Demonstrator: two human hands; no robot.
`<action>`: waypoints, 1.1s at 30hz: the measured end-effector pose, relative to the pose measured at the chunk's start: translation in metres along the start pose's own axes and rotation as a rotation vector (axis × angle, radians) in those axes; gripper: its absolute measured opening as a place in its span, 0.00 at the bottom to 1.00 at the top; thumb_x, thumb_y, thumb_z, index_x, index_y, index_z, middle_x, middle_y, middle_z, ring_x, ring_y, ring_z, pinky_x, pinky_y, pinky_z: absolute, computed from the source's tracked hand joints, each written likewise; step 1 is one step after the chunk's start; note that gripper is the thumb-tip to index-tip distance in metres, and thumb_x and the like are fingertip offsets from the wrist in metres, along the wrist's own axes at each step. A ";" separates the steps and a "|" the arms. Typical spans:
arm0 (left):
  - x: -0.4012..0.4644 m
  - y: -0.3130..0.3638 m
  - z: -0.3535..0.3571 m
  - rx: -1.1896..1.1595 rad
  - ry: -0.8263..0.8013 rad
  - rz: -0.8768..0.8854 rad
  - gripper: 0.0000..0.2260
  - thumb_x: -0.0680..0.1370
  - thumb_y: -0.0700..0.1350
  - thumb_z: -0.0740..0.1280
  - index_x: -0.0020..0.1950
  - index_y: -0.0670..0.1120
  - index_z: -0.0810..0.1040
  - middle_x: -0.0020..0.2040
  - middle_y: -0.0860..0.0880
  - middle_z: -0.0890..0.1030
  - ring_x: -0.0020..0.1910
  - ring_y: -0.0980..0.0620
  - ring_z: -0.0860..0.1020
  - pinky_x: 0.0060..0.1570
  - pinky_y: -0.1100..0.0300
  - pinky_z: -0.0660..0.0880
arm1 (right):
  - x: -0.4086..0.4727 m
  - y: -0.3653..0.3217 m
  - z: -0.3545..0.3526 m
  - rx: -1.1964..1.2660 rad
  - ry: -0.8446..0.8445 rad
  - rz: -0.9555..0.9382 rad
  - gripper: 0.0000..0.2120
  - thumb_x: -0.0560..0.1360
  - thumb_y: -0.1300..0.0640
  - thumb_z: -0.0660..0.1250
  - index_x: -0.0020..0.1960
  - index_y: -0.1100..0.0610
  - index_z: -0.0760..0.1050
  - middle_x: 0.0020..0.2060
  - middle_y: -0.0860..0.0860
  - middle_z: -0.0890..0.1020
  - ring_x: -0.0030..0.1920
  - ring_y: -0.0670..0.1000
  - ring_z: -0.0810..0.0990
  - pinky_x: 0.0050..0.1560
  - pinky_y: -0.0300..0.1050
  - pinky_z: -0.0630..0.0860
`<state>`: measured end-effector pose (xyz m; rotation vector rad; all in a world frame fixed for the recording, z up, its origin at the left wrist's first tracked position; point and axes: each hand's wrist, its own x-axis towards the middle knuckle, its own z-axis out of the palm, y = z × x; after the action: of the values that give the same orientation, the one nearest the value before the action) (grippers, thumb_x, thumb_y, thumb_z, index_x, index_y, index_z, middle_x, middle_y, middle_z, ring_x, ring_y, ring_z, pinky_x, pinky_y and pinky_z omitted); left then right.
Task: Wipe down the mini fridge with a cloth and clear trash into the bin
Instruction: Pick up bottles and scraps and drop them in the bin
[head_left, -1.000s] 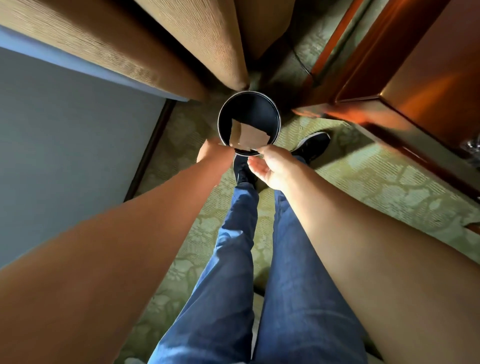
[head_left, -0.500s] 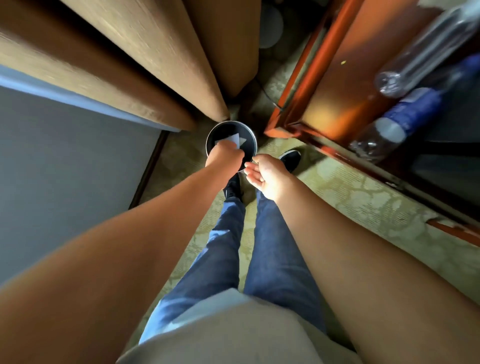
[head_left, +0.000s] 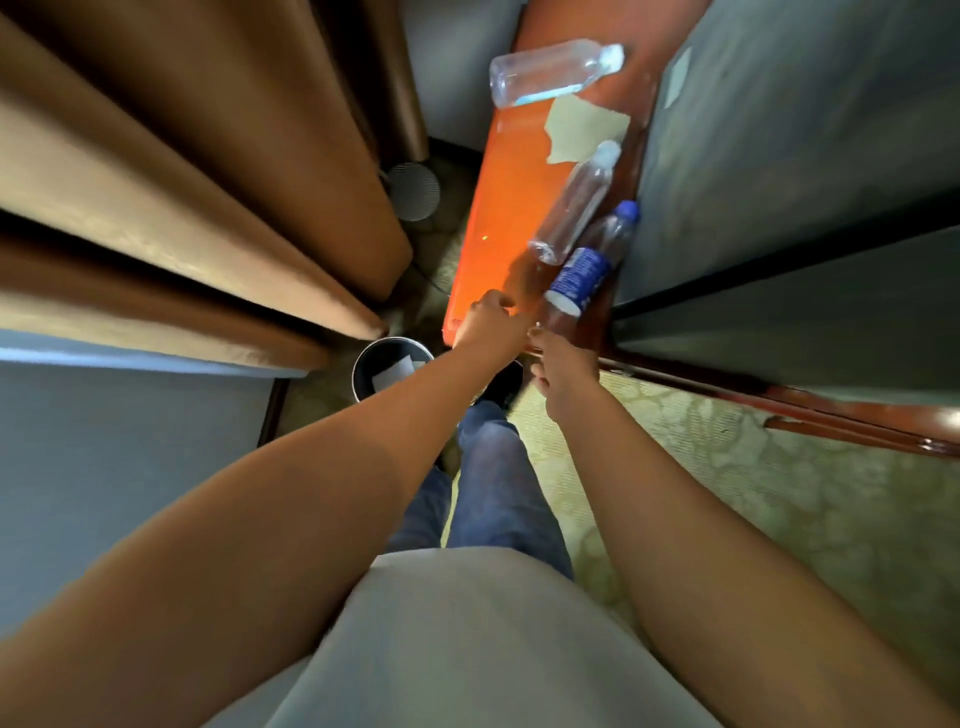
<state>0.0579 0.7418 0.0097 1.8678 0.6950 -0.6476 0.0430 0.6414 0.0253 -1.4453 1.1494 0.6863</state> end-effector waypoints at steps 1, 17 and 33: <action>0.004 0.008 0.006 -0.007 -0.024 0.008 0.19 0.75 0.51 0.65 0.65 0.48 0.75 0.59 0.48 0.78 0.52 0.47 0.78 0.50 0.56 0.76 | 0.005 -0.003 -0.007 0.018 0.052 -0.034 0.30 0.74 0.54 0.76 0.71 0.62 0.70 0.61 0.57 0.81 0.48 0.52 0.80 0.53 0.49 0.80; 0.018 0.017 0.020 0.120 -0.233 -0.019 0.04 0.78 0.41 0.61 0.48 0.46 0.75 0.43 0.48 0.77 0.41 0.50 0.75 0.45 0.53 0.74 | 0.031 0.005 -0.015 -0.161 -0.109 -0.019 0.16 0.81 0.55 0.67 0.68 0.57 0.76 0.48 0.51 0.79 0.64 0.57 0.80 0.59 0.46 0.77; -0.009 -0.136 -0.023 0.134 -0.295 -0.266 0.08 0.78 0.36 0.63 0.52 0.47 0.76 0.45 0.49 0.75 0.47 0.50 0.73 0.48 0.59 0.74 | 0.025 0.135 0.032 -0.482 -0.286 0.090 0.12 0.73 0.58 0.76 0.55 0.57 0.80 0.38 0.50 0.80 0.38 0.46 0.79 0.50 0.39 0.77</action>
<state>-0.0423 0.8074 -0.0595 1.7637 0.7240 -1.1400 -0.0658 0.6762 -0.0566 -1.6274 0.8612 1.2540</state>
